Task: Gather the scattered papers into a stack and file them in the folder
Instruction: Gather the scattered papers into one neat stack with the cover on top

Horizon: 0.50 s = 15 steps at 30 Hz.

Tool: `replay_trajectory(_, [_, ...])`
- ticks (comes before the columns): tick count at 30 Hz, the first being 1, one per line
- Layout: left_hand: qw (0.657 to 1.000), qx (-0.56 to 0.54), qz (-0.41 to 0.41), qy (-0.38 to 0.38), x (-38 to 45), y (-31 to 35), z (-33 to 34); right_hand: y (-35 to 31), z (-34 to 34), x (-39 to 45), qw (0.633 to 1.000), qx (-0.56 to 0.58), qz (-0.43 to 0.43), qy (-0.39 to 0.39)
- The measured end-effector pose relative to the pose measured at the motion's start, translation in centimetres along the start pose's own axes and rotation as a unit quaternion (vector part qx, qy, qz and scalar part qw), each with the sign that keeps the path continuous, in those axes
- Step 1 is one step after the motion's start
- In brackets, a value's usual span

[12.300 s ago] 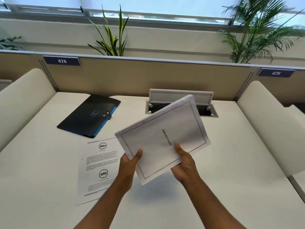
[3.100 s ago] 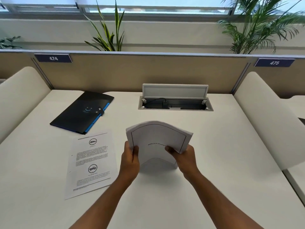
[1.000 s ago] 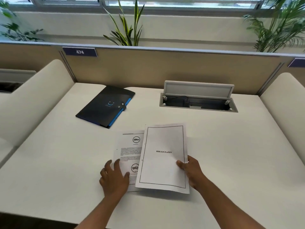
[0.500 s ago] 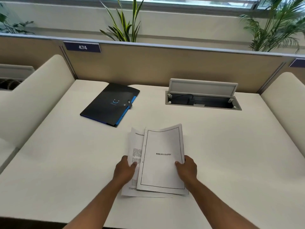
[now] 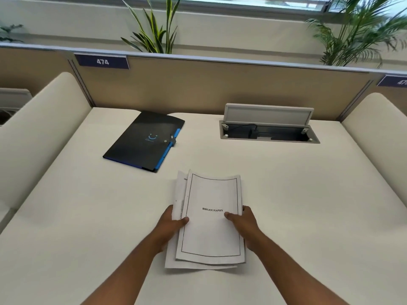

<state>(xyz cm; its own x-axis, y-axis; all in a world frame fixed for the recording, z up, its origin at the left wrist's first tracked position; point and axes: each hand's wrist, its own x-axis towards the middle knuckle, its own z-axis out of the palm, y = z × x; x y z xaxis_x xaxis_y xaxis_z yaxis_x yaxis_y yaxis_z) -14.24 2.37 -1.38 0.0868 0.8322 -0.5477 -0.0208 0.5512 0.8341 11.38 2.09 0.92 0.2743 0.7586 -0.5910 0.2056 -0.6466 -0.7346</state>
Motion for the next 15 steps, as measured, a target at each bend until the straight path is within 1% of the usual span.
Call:
replay_trajectory(2, [0.999,-0.023,-0.016,-0.026,-0.1,0.1,0.1,-0.3,-0.3,0.3,1.0,-0.011,0.015,-0.024])
replay_trajectory(5, [0.997,-0.042,-0.036,-0.058,0.0,0.3,0.5,-0.5,-0.4,0.7,0.997,0.013,0.011,-0.071])
replay_trajectory(7, [0.997,-0.045,-0.041,-0.057,0.1,0.4,1.0,-0.3,-0.2,0.9,0.997,0.017,-0.014,-0.074])
replay_trajectory(9, [0.997,-0.04,-0.037,-0.045,0.3,0.7,1.5,-0.3,0.1,1.0,0.997,0.019,-0.036,-0.059])
replay_trajectory(12, [1.0,-0.017,0.003,-0.005,0.5,1.8,1.9,-0.6,0.1,1.2,0.995,0.045,-0.076,-0.035])
replay_trajectory(15, [0.996,0.016,0.089,0.025,0.4,4.3,1.8,-2.1,-0.6,0.9,0.985,0.104,-0.14,-0.009])
